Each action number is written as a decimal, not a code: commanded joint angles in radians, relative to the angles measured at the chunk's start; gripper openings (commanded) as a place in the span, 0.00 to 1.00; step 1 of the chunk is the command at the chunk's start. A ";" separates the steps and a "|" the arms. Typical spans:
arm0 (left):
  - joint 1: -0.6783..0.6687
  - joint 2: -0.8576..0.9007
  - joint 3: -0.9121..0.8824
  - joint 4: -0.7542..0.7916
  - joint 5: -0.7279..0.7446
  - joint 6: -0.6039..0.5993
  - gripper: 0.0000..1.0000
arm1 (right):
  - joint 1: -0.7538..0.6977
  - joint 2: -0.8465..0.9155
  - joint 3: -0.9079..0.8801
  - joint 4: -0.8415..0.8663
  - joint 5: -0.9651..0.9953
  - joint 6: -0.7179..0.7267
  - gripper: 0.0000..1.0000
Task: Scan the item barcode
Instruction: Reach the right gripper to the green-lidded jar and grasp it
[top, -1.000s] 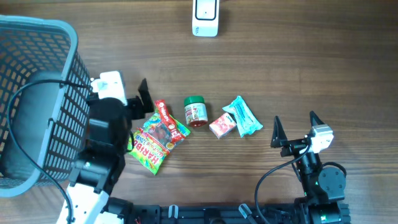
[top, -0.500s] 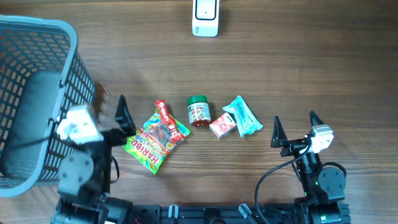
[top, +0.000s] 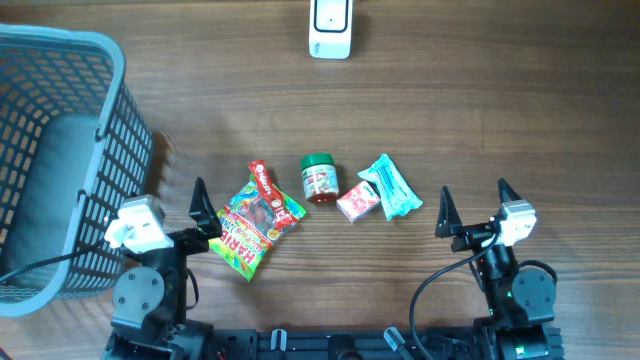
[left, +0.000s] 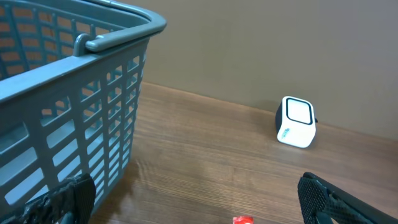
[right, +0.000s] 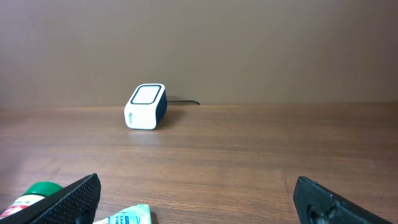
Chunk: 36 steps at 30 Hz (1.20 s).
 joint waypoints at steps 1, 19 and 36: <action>0.006 -0.013 -0.006 -0.007 -0.014 -0.070 1.00 | 0.003 -0.002 -0.001 0.040 0.021 -0.006 0.99; 0.006 -0.028 -0.019 -0.100 0.198 -0.003 1.00 | 0.004 0.347 0.404 -0.056 -0.453 0.016 1.00; 0.006 -0.027 -0.032 -0.142 0.233 -0.086 1.00 | 0.082 1.187 1.037 -0.481 -0.710 0.312 1.00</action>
